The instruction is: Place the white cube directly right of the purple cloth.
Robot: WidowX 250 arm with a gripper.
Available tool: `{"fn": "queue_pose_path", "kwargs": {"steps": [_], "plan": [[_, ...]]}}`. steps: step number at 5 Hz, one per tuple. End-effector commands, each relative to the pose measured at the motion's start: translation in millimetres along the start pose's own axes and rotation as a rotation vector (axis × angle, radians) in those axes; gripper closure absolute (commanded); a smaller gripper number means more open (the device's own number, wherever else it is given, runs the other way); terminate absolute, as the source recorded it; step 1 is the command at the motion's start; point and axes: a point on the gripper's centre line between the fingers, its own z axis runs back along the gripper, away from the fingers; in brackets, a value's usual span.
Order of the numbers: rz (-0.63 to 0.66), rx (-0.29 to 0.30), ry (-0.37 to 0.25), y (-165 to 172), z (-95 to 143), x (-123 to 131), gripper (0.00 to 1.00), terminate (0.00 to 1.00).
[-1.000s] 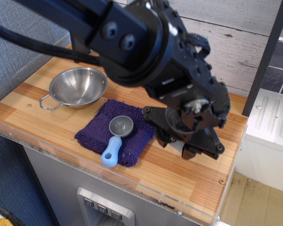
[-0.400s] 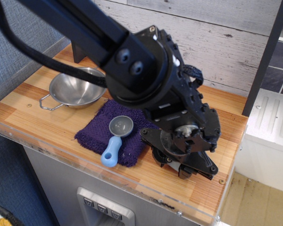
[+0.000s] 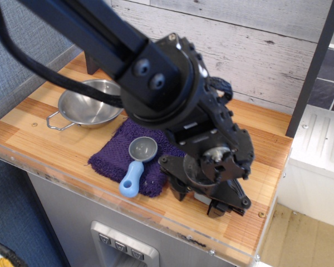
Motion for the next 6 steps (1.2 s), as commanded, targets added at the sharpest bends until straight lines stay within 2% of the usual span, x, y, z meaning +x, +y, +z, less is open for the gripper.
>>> {"fn": "queue_pose_path", "kwargs": {"steps": [1,2,4,6], "plan": [[0.005,-0.017,-0.058,5.5,16.0,15.5,0.0,0.0],[0.004,-0.031,-0.099,5.4,29.4,25.1,0.0,0.0],[-0.018,-0.04,-0.243,-3.9,73.4,39.1,0.0,0.0],[-0.018,-0.04,-0.243,-3.9,73.4,39.1,0.0,0.0]]}}
